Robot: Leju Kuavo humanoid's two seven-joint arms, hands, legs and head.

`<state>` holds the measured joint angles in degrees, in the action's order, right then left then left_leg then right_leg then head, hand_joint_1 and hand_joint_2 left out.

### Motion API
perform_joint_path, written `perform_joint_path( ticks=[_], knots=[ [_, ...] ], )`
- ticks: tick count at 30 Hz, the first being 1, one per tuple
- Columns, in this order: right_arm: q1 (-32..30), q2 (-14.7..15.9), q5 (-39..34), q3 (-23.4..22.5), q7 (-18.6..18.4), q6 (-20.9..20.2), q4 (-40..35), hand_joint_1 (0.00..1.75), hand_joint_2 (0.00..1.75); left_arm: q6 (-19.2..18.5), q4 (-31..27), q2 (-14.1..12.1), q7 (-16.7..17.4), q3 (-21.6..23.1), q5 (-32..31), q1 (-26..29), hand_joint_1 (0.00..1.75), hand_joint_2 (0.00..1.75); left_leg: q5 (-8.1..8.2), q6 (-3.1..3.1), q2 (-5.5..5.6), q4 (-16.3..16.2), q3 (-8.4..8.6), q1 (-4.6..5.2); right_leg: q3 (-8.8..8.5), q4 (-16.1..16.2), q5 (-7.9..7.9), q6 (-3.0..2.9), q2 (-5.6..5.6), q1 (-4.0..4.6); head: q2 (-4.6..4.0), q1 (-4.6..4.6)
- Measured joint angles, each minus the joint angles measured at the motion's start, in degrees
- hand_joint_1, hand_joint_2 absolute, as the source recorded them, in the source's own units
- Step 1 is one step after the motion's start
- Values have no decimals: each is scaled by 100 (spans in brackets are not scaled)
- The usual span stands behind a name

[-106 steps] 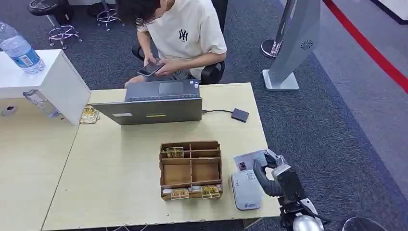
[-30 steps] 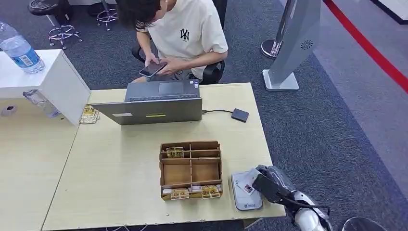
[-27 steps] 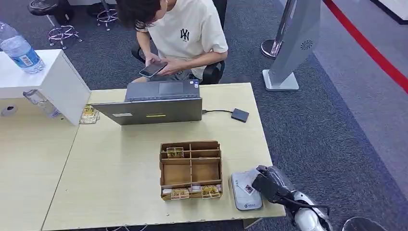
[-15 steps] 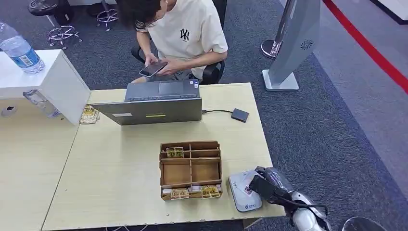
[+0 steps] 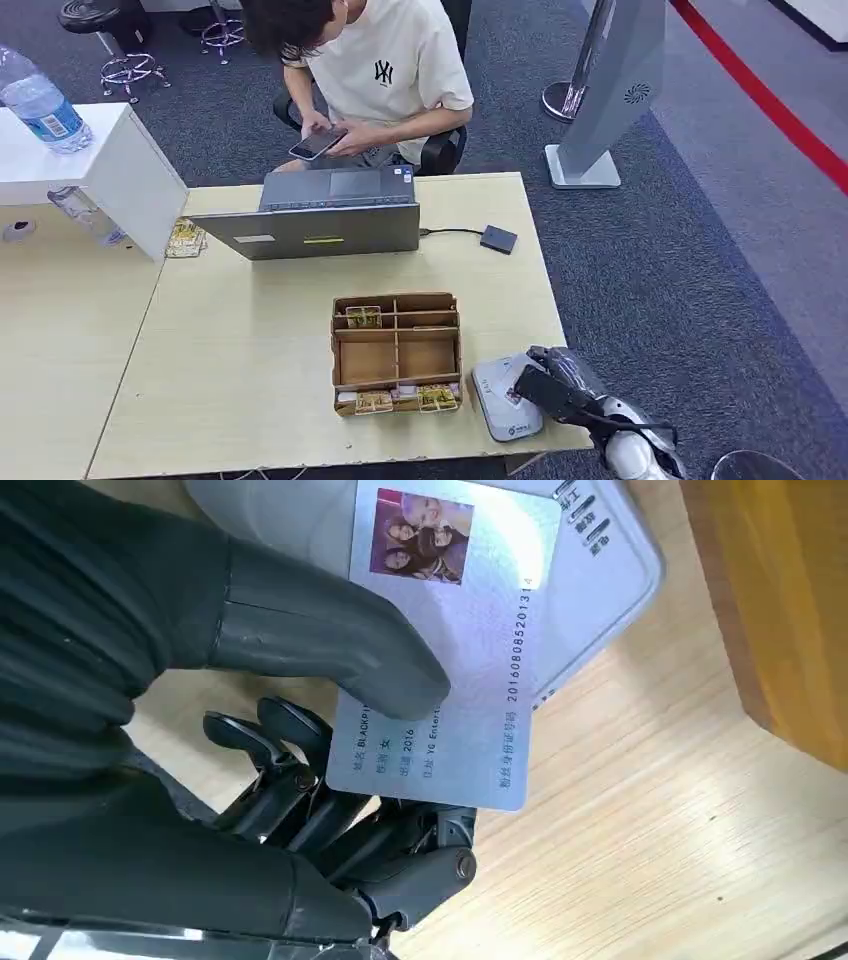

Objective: Pass the card to the sensor for recognition and then transmit it.

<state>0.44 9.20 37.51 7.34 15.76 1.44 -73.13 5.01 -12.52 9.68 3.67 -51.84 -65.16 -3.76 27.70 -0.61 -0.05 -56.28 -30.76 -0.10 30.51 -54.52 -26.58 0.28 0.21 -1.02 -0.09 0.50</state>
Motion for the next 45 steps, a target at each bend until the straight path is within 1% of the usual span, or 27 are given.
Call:
perform_joint_path(
  ticks=[4,6,10,13,17,18,21,24,28,30,33,38,41,44,45],
  knots=[
    [-3,-18,0,7,17,317,-18,175,175,0,0,2,0,0,-9,0,0,0,0,0,0,0,-1,0,-1,0,0,0,-1,0,0,2],
    [-27,-85,-26,-9,90,661,-92,175,175,7,0,7,0,-2,-18,0,0,0,0,0,0,0,-1,0,-1,-1,0,0,0,0,0,2],
    [-111,-386,-105,-202,257,1568,-500,175,175,35,0,37,2,-9,-74,0,0,0,0,0,0,0,-1,0,1,-1,0,0,-1,0,0,2],
    [-208,-604,-111,-343,391,2138,-877,175,175,35,0,68,11,-9,-122,-1,0,0,0,0,1,0,-2,0,1,-2,-1,-1,-1,0,0,2],
    [-416,-929,88,-496,700,2943,-1522,175,175,33,0,103,42,-9,-245,-2,0,0,0,0,1,1,-3,0,3,-2,-2,-1,-1,0,0,2],
    [-461,-999,155,-511,763,3097,-1681,175,175,33,0,109,46,-9,-276,0,0,0,0,1,1,1,-3,0,3,-2,-2,-1,-1,0,0,0],
    [-585,-1176,445,-514,896,3396,-2039,175,175,28,0,125,61,-9,-343,-5,0,0,1,2,0,1,-3,0,3,-2,-2,-1,-1,0,0,2],
    [-625,-1325,805,-470,1030,3709,-2278,175,175,15,0,136,70,-9,-446,-6,0,0,1,2,0,1,-3,0,2,-3,-2,0,0,0,0,2],
    [-549,-1530,1266,-247,1128,3807,-2441,175,175,-24,0,140,79,7,-612,-12,0,0,0,2,-1,1,-1,0,2,-7,-2,-1,1,0,0,0],
    [-435,-1648,1612,-116,1263,3807,-2441,175,175,-59,0,140,79,26,-701,-16,0,0,0,2,-1,1,-2,0,2,-11,-2,-1,1,0,0,2],
    [-120,-1863,2222,44,1478,3807,-2345,175,175,-101,0,140,63,63,-831,-31,0,0,-3,5,-2,1,0,-1,3,-15,-1,-2,3,0,0,0],
    [553,-2190,3258,249,1585,3807,-1986,175,175,-206,0,138,59,186,-1038,-48,0,0,-6,8,-2,0,0,-1,4,-22,-1,-2,3,0,0,0],
    [987,-2304,3799,365,1460,3807,-1733,175,175,-260,0,138,59,277,-1147,-62,0,0,-6,8,0,-6,-2,-1,3,-25,-1,-2,0,0,0,2],
    [1478,-2356,4239,597,1046,3807,-1368,175,175,-313,0,136,61,356,-1253,-64,0,0,-6,8,-3,-8,-2,-1,5,-28,0,-2,6,0,0,0],
    [1643,-2356,4405,713,819,3807,-1234,175,175,-332,0,136,61,380,-1290,-72,0,0,-6,8,-3,-9,-2,-1,5,-28,0,-3,5,0,0,2]
  ],
)
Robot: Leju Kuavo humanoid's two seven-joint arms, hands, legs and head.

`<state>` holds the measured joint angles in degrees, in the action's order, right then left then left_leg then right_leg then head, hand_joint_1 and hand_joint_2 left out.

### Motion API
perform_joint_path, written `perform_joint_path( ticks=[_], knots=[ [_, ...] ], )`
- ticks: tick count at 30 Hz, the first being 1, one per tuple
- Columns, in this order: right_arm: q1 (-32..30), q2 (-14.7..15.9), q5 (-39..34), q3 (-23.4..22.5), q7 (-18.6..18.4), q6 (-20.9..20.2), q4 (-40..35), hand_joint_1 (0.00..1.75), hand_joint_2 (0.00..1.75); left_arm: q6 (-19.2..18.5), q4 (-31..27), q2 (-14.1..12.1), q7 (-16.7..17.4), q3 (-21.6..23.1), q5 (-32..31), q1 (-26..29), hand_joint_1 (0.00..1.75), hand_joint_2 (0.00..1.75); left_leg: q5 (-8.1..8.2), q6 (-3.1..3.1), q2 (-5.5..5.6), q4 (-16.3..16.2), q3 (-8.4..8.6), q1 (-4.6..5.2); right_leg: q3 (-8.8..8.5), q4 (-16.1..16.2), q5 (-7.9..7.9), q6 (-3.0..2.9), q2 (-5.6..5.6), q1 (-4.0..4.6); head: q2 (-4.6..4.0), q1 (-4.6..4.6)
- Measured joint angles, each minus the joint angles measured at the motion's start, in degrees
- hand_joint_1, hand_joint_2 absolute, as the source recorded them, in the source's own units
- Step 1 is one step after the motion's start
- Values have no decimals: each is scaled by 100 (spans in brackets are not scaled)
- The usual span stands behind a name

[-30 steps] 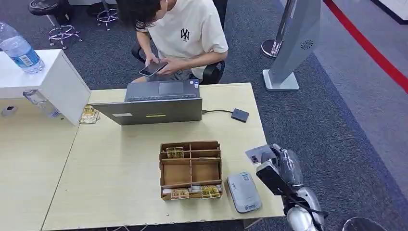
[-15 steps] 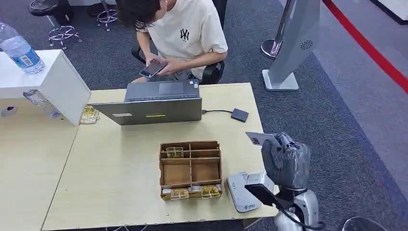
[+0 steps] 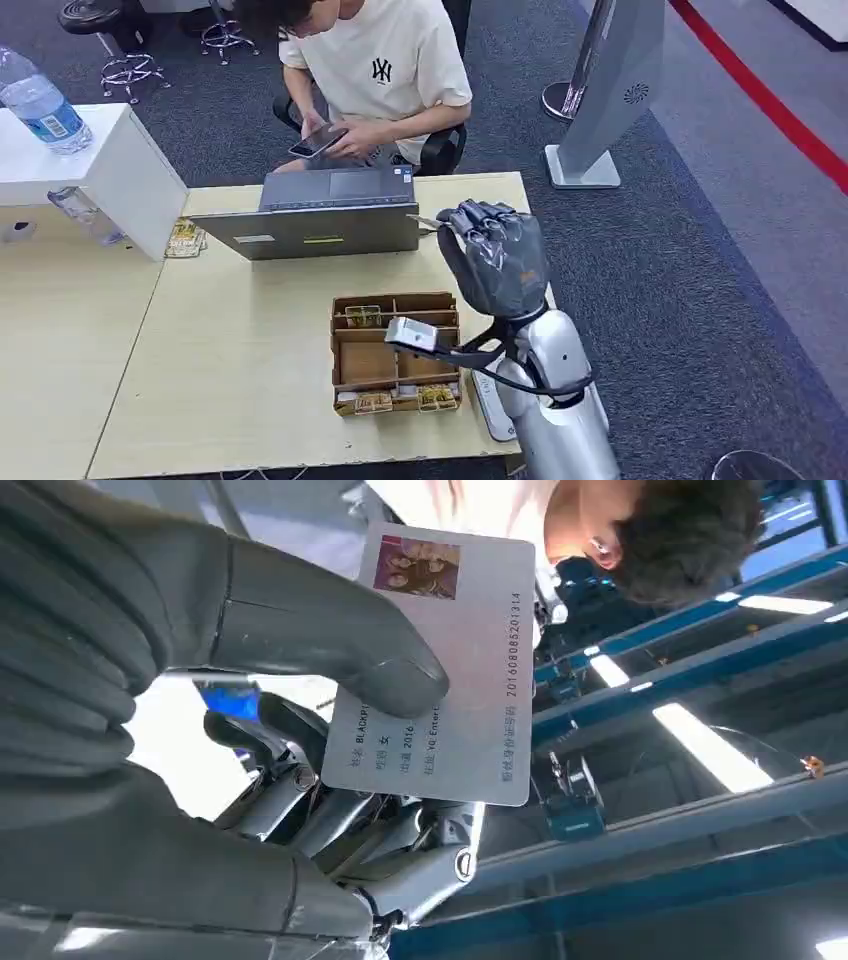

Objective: Pass the card to the sensor for recognition and then transmit it.

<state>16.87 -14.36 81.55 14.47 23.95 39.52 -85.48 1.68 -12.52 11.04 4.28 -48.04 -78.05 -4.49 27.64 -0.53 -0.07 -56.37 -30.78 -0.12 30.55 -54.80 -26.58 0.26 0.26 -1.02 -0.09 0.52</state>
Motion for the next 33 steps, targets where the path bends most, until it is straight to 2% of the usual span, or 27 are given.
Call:
perform_joint_path(
  ticks=[3,6,9,17,22,25,26,27,30,33],
  knots=[
    [437,0,338,374,-531,0,389,175,175,-63,0,-2,24,90,-103,-3,0,0,0,0,0,-1,1,0,1,0,0,0,0,0,0,0],
    [769,2,513,667,-819,0,737,175,175,-83,0,0,26,146,-177,-5,0,0,0,0,2,-2,-1,0,1,0,0,0,-3,0,0,0],
    [1144,33,681,997,-1324,0,1128,175,175,-92,0,-2,37,212,-256,-20,0,0,0,0,1,-2,-1,0,3,0,0,0,-1,0,0,0],
    [1999,317,743,2027,-2503,0,2219,175,175,-181,0,-4,66,365,-325,-104,0,0,0,0,2,-8,-2,0,3,-1,0,0,-3,0,0,0],
    [2428,518,743,2577,-2979,4,2769,175,175,-184,0,-4,66,396,-367,-112,0,0,0,0,2,-12,-2,0,3,-1,0,0,-2,0,0,-2],
    [2579,603,743,2765,-3114,4,2970,175,175,-184,0,-7,66,400,-369,-116,0,0,0,0,3,-13,-3,0,3,-1,0,0,-4,0,0,0],
    [2620,636,743,2817,-3156,4,3012,14,175,-184,0,-7,66,400,-369,-116,0,0,0,0,3,-13,-3,0,3,0,0,0,-3,0,0,0],
    [2663,676,743,2881,-3250,4,3055,0,175,-184,0,-7,66,402,-369,-116,0,0,0,0,2,-13,-3,0,3,-1,0,0,-2,0,0,0],
    [2768,807,743,3125,-3608,4,3116,0,175,-184,0,-9,66,415,-369,-117,0,0,0,0,2,-15,-3,0,3,0,0,1,-2,0,0,0],
    [2795,901,743,3267,-3748,7,3121,0,175,-181,0,-13,66,417,-363,-117,0,0,1,0,3,-15,-3,0,3,-1,0,1,-2,0,0,-2]
  ],
)
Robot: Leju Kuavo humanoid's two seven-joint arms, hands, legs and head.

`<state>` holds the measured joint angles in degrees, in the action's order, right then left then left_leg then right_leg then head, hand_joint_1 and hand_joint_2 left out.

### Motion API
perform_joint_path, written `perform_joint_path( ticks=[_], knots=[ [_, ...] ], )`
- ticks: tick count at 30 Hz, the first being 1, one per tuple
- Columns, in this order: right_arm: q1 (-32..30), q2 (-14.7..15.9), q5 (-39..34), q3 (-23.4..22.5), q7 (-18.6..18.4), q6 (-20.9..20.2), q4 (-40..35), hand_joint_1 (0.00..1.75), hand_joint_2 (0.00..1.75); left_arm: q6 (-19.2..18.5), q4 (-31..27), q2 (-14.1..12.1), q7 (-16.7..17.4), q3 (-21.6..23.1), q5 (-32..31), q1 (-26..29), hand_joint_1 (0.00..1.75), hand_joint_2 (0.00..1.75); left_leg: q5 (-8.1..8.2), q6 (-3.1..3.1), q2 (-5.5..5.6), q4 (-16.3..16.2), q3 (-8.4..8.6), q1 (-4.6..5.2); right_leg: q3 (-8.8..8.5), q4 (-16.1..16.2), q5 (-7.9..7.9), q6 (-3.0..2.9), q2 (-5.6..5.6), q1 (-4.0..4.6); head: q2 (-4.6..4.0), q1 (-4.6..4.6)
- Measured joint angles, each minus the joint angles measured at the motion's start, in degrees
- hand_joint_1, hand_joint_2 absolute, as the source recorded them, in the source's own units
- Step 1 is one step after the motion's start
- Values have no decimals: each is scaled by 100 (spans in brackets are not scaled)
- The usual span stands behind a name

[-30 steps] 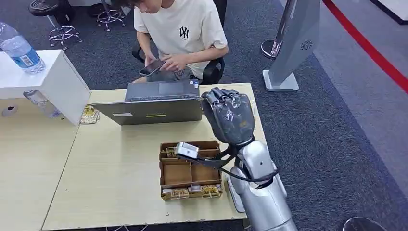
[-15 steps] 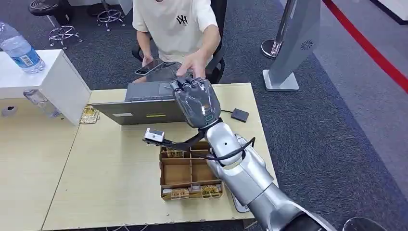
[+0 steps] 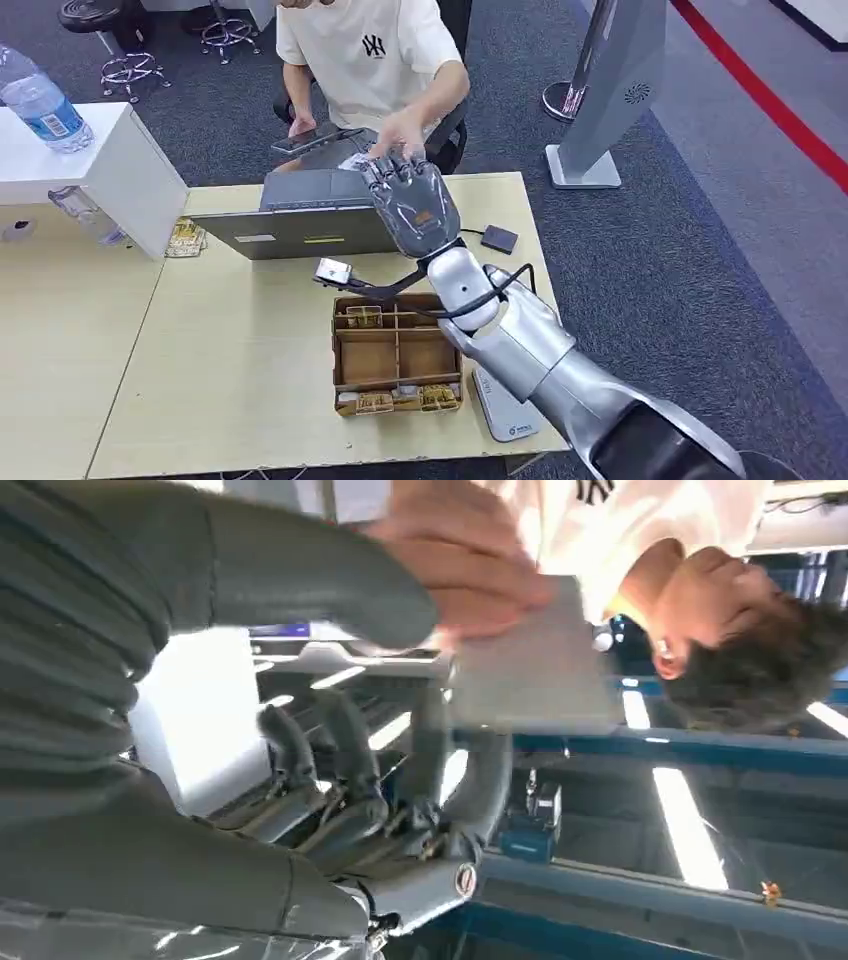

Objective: Pass the card to the sensor for recognition and then transmit it.

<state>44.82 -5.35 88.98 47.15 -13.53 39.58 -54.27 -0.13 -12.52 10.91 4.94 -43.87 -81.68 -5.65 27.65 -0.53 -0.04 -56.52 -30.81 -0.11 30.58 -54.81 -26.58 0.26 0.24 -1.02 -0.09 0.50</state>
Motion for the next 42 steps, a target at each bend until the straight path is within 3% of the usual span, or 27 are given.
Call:
perform_joint_path(
  ticks=[6,8,10,13,17,24,27,33,34,35,37,38,42],
  knots=[
    [1,135,0,164,-107,0,-35,0,175,13,0,-13,0,0,22,3,0,0,0,0,0,0,0,-1,1,0,0,0,0,1,0,0],
    [-117,181,-11,148,53,0,-248,0,175,26,0,-15,0,0,44,10,0,0,0,0,-1,0,2,-1,1,0,0,0,1,1,0,2],
    [-364,183,-35,-37,476,2,-587,0,175,41,0,-15,0,0,72,17,0,0,1,0,0,0,1,-1,1,0,0,0,0,2,0,0],
    [-652,181,-101,-280,816,2,-932,0,175,72,0,-15,-9,0,123,26,0,0,1,0,5,0,0,-2,1,0,-1,0,-5,2,0,2],
    [-1644,-113,-507,-1022,2282,9,-2033,0,175,140,0,-13,9,-46,256,67,0,0,7,2,5,1,-3,-3,3,1,-5,-2,-6,4,0,0],
    [-3621,-873,-1170,-2007,4449,9,-3605,0,175,258,0,-11,98,-247,472,107,0,0,17,9,16,2,-7,-7,4,1,-21,-12,-18,8,0,0],
    [-4005,-883,-1222,-2162,4321,13,-3954,0,175,280,0,-2,107,-339,536,115,0,0,19,5,13,1,-5,-6,2,2,-21,-12,-16,7,0,-2],
    [-4495,-885,-1224,-2394,4669,18,-4133,0,175,323,0,17,173,-479,553,122,0,0,19,5,7,-3,-1,-5,-1,2,-18,-12,-13,7,0,-4],
    [-4553,-885,-1222,-2426,4700,17,-4140,79,175,323,0,17,173,-496,559,122,0,0,19,5,7,-3,0,-5,-1,2,-18,-12,-12,7,0,-4],
    [-4614,-885,-1195,-2457,4655,17,-4140,79,175,323,0,17,173,-511,570,121,0,0,19,5,6,-3,0,-6,0,2,-18,-12,-12,7,0,-2],
    [-4681,-883,-1106,-2507,4448,17,-4140,168,175,326,0,17,170,-516,603,121,0,0,19,5,6,-3,0,-6,0,1,-18,-12,-12,8,0,-4],
    [-4699,-881,-1062,-2527,4332,17,-4138,175,175,326,0,17,168,-516,614,121,0,0,19,5,6,-3,0,-6,0,1,-18,-12,-12,8,0,-4],
    [-4764,-868,-940,-2564,4155,17,-4118,175,175,332,0,17,168,-520,632,120,0,0,19,5,5,-3,0,-6,0,0,-19,-13,-11,8,0,-4]
  ],
)
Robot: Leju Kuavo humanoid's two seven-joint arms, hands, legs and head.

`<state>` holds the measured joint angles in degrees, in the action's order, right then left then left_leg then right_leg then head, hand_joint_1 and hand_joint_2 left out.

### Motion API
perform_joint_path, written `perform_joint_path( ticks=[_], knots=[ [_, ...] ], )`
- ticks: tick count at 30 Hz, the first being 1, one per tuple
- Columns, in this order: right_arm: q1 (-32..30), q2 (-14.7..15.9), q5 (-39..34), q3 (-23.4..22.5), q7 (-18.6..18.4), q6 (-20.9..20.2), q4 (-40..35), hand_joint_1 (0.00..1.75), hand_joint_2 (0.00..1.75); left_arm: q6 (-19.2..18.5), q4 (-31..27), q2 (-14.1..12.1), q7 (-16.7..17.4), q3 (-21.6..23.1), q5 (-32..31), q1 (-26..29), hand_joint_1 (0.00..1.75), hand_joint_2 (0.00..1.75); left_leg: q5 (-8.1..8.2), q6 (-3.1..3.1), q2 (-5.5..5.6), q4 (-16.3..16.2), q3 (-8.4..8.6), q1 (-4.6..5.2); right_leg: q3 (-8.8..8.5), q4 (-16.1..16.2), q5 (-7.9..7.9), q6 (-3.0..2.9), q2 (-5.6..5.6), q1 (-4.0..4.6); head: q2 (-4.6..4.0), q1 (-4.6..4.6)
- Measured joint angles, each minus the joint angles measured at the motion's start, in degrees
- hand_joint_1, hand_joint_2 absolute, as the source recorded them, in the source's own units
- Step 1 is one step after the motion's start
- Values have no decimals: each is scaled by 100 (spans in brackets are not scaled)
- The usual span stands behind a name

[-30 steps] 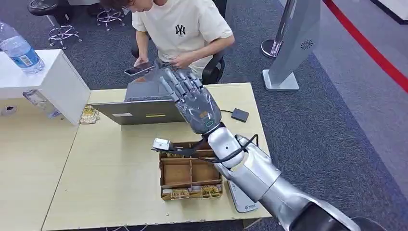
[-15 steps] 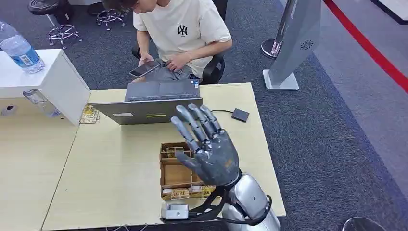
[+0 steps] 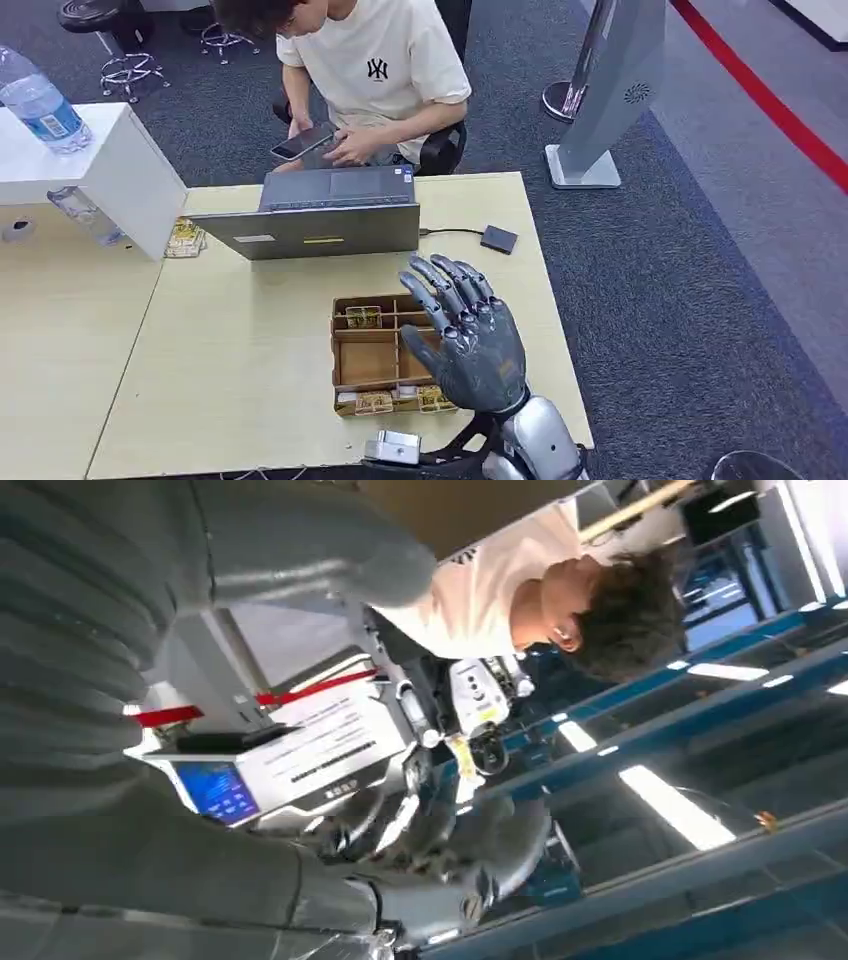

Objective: Pass the card to the sensor for recognition and then transmit it.

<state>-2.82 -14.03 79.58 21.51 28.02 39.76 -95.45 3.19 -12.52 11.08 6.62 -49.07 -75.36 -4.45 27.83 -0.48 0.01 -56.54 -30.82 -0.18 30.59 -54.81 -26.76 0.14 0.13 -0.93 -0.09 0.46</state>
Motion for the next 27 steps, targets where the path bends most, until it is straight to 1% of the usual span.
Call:
perform_joint_path(
  ticks=[1,2,3,4,5,6,8,9,10,11,12,13,14,15,16,17,18,20,21,22,24,25,27],
  knots=[
    [-11,0,26,-11,-39,0,11,171,175,0,0,0,0,0,2,-1,0,0,0,0,0,0,0,0,0,0,0,0,0,0,0,0],
    [-20,4,55,-13,-88,0,20,171,175,0,0,0,0,-4,2,-1,0,0,0,0,0,0,0,0,0,0,0,0,0,0,0,0],
    [-25,17,81,-13,-183,0,33,166,175,0,0,0,0,-7,2,-1,0,0,0,0,0,0,0,0,0,0,0,0,0,0,0,0],
    [-26,41,91,-2,-335,0,46,169,175,0,0,0,-2,-9,2,-1,0,0,0,0,0,0,-1,0,-1,0,0,0,0,0,0,0],
    [-28,77,127,37,-517,0,68,162,175,0,0,0,-4,-11,4,-1,0,0,0,0,0,0,-1,0,-1,0,0,0,0,0,0,0],
    [-32,107,168,78,-664,0,89,162,175,0,0,0,-7,-15,4,-1,0,0,0,0,0,0,-1,0,-1,0,0,0,0,0,0,0],
    [-31,164,225,158,-780,0,153,134,175,9,0,0,-11,-42,4,-1,0,0,0,0,0,0,-1,0,-1,0,0,0,0,0,0,0],
    [-29,195,236,195,-835,0,195,134,175,11,0,0,-13,-52,4,-3,0,0,0,0,0,0,-1,0,-1,0,0,0,0,0,0,0],
    [-29,225,262,234,-907,0,245,77,175,13,0,0,-13,-59,4,-4,0,0,0,0,1,0,-1,0,-1,0,0,0,0,0,0,0],
    [-30,269,302,293,-988,0,304,61,175,18,0,0,-15,-68,4,-3,0,0,0,0,1,0,-1,0,-1,0,0,0,-1,0,0,0],
    [-30,304,317,341,-1018,0,341,61,175,24,0,0,-15,-81,4,-3,0,0,0,0,1,0,-1,0,-1,0,0,0,0,0,0,0],
    [-30,332,343,383,-1065,0,376,38,175,26,0,0,-20,-85,4,-3,0,0,0,0,0,0,-1,0,-1,0,0,0,0,0,0,-2],
    [-25,356,358,420,-1115,0,413,31,175,26,0,0,-26,-87,4,-3,0,0,0,0,1,0,-1,0,-1,0,0,0,0,0,0,0],
    [-22,398,387,479,-1180,0,485,31,175,28,0,0,-44,-87,4,-3,0,0,0,0,1,0,-1,0,-1,0,0,0,0,0,0,0],
    [-26,430,411,526,-1217,0,537,23,175,28,0,0,-55,-87,4,-3,0,0,0,0,1,0,-1,0,-1,-1,0,0,0,0,0,0],
    [-23,452,437,566,-1280,0,581,17,175,28,0,0,-55,-90,4,-3,0,0,0,0,1,0,-2,0,-1,-1,0,0,0,0,0,0],
    [-2,481,472,610,-1358,0,632,17,175,28,0,0,-57,-90,4,-3,0,0,0,0,0,0,-1,0,-1,-1,0,0,0,0,0,0],
    [49,568,516,755,-1622,0,773,12,175,33,0,0,-57,-92,20,-5,0,0,0,0,0,0,-1,0,-1,-1,0,0,0,0,0,0],
    [66,583,518,770,-1651,0,785,14,175,33,0,0,-57,-92,20,-4,0,0,0,0,1,0,-1,0,-1,-1,0,0,-1,0,0,0],
    [82,651,546,905,-1792,0,874,17,175,37,0,-2,-59,-92,24,-3,0,0,0,0,1,0,-1,0,-1,-1,0,0,-1,0,0,-2],
    [103,710,570,1010,-1857,0,946,17,175,39,0,-2,-63,-90,28,-3,0,0,0,0,1,0,-1,0,-1,-1,0,0,-1,0,0,0],
    [121,734,579,1045,-1893,0,981,21,175,39,0,-2,-63,-92,28,-3,0,0,0,0,1,0,-1,0,-1,-1,0,0,0,0,0,0],
    [153,787,594,1141,-1963,0,1084,23,175,39,0,-2,-63,-92,20,-4,0,0,0,0,0,0,-1,0,-1,-1,0,0,0,0,0,-2]
  ],
)
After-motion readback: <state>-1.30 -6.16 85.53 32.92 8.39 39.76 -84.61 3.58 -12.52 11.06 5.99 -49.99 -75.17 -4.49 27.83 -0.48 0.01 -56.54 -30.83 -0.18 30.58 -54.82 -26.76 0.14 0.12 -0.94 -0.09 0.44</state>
